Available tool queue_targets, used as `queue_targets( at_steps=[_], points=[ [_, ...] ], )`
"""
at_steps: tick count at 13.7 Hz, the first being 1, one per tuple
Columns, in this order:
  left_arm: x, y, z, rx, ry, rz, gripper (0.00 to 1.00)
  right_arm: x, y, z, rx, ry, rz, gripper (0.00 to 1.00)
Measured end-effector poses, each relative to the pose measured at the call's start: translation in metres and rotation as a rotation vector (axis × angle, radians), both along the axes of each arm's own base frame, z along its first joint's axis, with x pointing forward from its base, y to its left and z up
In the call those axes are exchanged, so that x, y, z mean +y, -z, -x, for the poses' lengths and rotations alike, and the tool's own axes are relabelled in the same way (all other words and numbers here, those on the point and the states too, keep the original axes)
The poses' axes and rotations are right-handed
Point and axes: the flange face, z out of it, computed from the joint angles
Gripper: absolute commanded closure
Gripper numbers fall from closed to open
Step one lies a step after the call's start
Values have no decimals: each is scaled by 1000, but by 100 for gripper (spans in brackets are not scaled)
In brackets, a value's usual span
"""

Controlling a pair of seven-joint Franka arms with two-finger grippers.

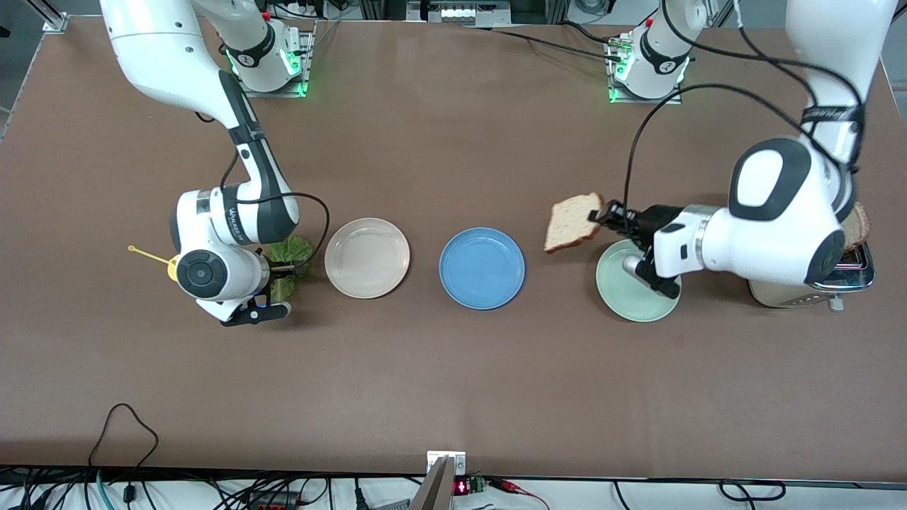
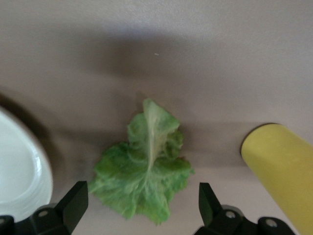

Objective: Make sandwich in blue plate with both arms
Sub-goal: 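Carry the bread to the blue plate while the right gripper grasps lettuce, then lower the bread onto the blue plate and open the left gripper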

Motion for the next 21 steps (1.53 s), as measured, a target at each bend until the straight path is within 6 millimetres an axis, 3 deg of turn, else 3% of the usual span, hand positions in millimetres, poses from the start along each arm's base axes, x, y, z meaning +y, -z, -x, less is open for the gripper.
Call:
queue_targets(
  at_steps=[4, 7, 10, 13, 15, 19, 21],
  points=[
    [-28, 47, -7, 36, -169, 158, 100, -26, 41, -3, -10, 27, 17, 0],
    [-54, 85, 6, 27, -225, 233, 100, -32, 44, -6, -19, 57, -4, 0],
    [-74, 127, 18, -13, -225, 253, 100, -26, 44, -5, -16, 98, -54, 0],
    [-83, 172, 24, -47, -231, 282, 100, -17, 44, -4, -16, 91, -66, 18],
    [-91, 195, 30, -61, -234, 323, 100, -17, 44, -5, -18, 77, -70, 40],
    [-101, 206, 35, -59, -235, 331, 100, -19, 43, -6, -22, 69, -74, 76],
    [-107, 208, 39, -54, -227, 330, 100, -19, 43, -6, -24, 67, -74, 87]
  ],
)
